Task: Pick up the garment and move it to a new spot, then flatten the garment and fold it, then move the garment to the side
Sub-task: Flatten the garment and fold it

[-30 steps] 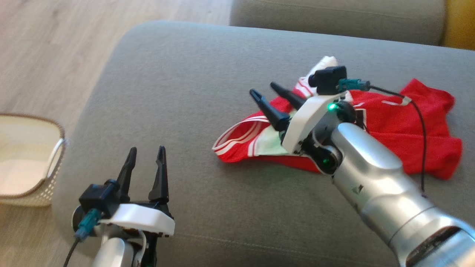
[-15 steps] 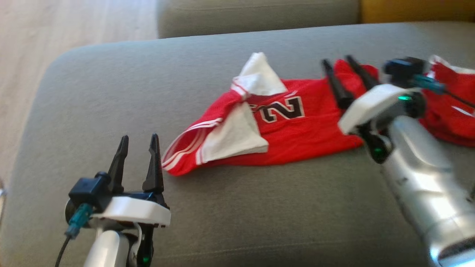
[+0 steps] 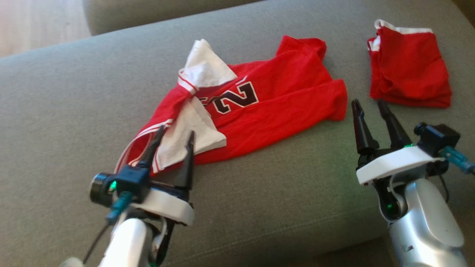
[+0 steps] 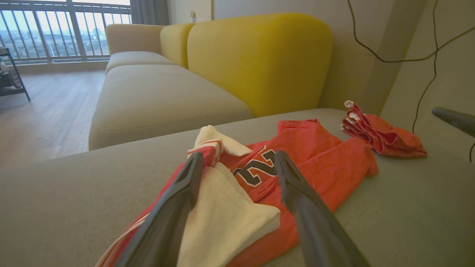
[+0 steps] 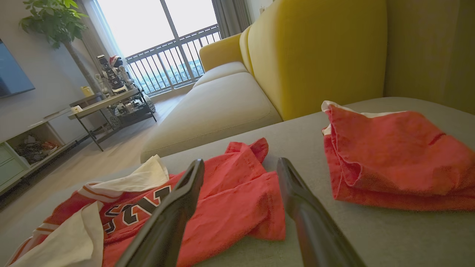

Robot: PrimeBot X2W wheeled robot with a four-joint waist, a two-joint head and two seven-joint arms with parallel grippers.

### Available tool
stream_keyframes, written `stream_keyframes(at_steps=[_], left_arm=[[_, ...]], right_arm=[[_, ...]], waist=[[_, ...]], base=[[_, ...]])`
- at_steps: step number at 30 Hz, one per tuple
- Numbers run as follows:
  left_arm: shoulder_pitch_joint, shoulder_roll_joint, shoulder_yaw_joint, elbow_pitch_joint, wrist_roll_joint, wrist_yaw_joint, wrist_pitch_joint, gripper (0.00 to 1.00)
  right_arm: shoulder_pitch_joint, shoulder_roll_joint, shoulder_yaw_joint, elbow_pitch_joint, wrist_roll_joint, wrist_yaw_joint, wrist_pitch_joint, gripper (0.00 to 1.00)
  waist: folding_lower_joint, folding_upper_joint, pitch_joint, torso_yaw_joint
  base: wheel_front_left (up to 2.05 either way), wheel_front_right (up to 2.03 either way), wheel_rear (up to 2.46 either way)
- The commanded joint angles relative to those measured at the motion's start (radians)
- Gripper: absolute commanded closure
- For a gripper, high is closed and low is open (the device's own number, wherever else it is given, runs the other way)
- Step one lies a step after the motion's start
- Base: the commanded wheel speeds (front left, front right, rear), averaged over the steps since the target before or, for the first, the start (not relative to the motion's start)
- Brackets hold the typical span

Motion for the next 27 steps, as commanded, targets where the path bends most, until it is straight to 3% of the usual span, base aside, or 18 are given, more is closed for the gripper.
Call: stream_keyframes(at_steps=[1,5,10,16,25,26,27], left_arm=[[-0.054,0.012,0.009,-0.012,0.036,-0.01,-0.005,0.0],[-0.106,0.039,-0.069,0.074,0.105,-0.051,-0.005,0.0],[-0.185,0.074,-0.143,0.215,0.192,-0.061,-0.005,0.0],[-0.278,0.09,-0.183,0.374,0.265,-0.033,-0.003,0.0],[-0.362,0.088,-0.192,0.509,0.275,-0.007,-0.004,0.0],[-0.366,0.087,-0.195,0.52,0.272,-0.011,-0.004,0.19],[-0.366,0.087,-0.195,0.52,0.272,-0.011,-0.004,0.19]], right_arm=[[-0.017,0.011,0.012,-0.062,-0.011,0.0,0.009,0.0],[0.006,0.013,0.006,-0.117,0.004,0.0,0.033,0.0],[0.024,0.014,0.011,-0.135,0.037,0.0,0.039,0.0],[0.021,0.014,0.02,-0.125,0.062,0.0,0.035,0.0],[0.012,0.014,0.026,-0.095,0.082,0.0,0.021,0.0],[0.011,0.014,0.027,-0.092,0.083,0.0,0.02,0.0],[0.011,0.014,0.027,-0.092,0.083,0.0,0.02,0.0]], waist=[[-0.0001,0.0,0.029,-0.03],[-0.0001,0.0,0.051,-0.053],[-0.0001,0.0,0.07,-0.078],[-0.0001,0.0,0.091,-0.106],[-0.0001,0.0,0.105,-0.124],[-0.0001,0.0,0.105,-0.125],[-0.0001,0.0,0.105,-0.125]], base=[[0.0,0.0,0.0],[0.0,0.0,0.0],[0.0,0.0,0.0],[0.0,0.0,0.0],[0.0,0.0,0.0],[0.0,0.0,0.0],[0.0,0.0,0.0]])
